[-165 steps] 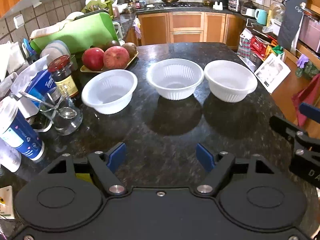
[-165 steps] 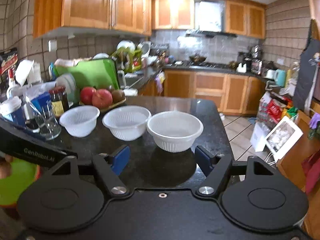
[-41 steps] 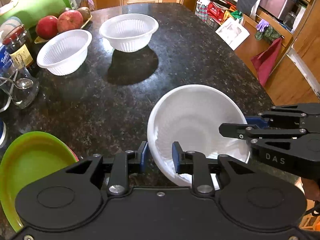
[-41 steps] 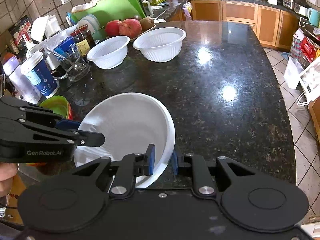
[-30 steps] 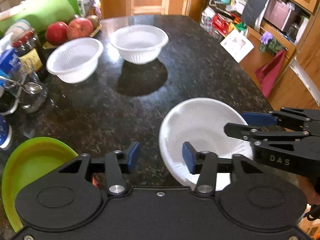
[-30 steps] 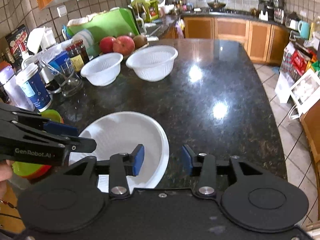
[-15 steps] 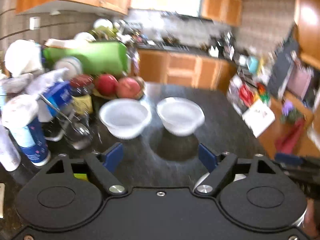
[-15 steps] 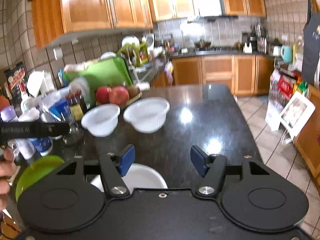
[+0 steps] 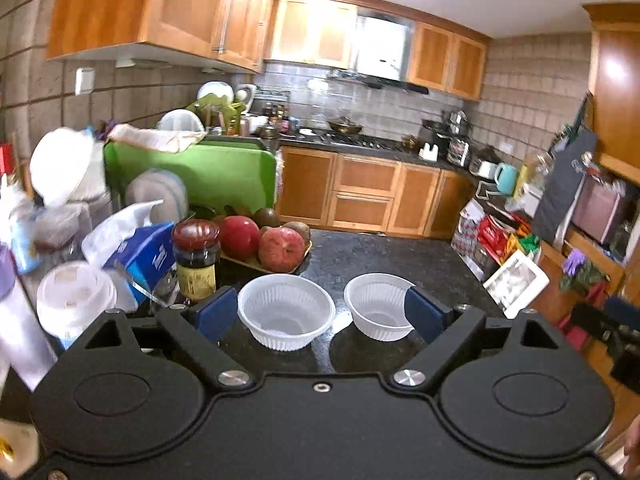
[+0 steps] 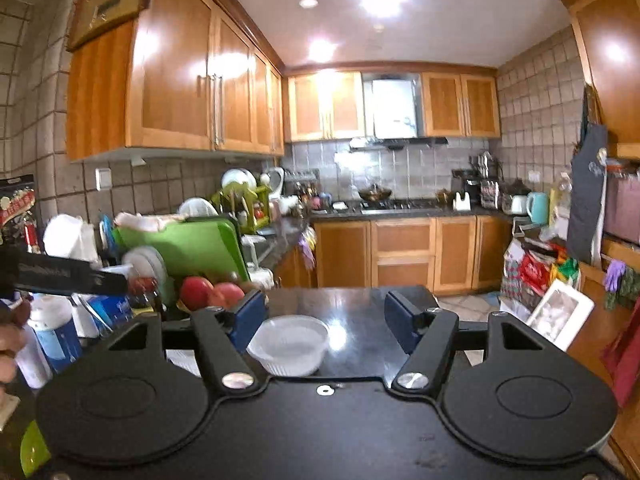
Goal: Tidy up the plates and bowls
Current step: 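Lower the large white bowl onto the green plate and open both tools, then move both tools to the next white ribbed bowl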
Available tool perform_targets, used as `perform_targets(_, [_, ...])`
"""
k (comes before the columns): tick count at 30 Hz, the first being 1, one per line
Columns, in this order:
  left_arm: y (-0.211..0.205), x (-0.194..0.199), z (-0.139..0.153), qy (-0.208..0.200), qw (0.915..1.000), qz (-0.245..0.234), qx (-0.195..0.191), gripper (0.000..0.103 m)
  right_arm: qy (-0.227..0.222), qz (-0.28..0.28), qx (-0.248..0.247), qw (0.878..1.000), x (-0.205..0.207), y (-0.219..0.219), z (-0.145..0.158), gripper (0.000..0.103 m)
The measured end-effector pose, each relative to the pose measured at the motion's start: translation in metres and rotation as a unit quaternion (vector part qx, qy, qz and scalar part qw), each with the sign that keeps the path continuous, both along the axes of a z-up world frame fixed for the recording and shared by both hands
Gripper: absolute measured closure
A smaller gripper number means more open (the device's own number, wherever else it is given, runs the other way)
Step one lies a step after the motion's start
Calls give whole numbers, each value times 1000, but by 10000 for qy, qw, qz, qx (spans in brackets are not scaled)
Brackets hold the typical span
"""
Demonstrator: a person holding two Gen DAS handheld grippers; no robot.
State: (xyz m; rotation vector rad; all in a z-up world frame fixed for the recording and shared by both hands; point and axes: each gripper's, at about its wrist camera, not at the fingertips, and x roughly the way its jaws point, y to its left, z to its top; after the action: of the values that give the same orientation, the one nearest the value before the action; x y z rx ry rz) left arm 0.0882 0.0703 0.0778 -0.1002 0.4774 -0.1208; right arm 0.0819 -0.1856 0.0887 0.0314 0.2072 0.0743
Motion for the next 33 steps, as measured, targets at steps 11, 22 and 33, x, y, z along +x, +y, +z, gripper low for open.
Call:
perform_targets(11, [6,43,15,388,9983,214,-374,12,-110,716,-2,9974,56,-2,37,27])
perform_targets(22, [-20,80,12,517,9952,800,-234,12,866,940,1063,9861,164,-65,56,11])
perform_targets(33, [-50,130,-17,1522,9850,729,-366,10,2537,1567,395,9537,281,-60,14,13])
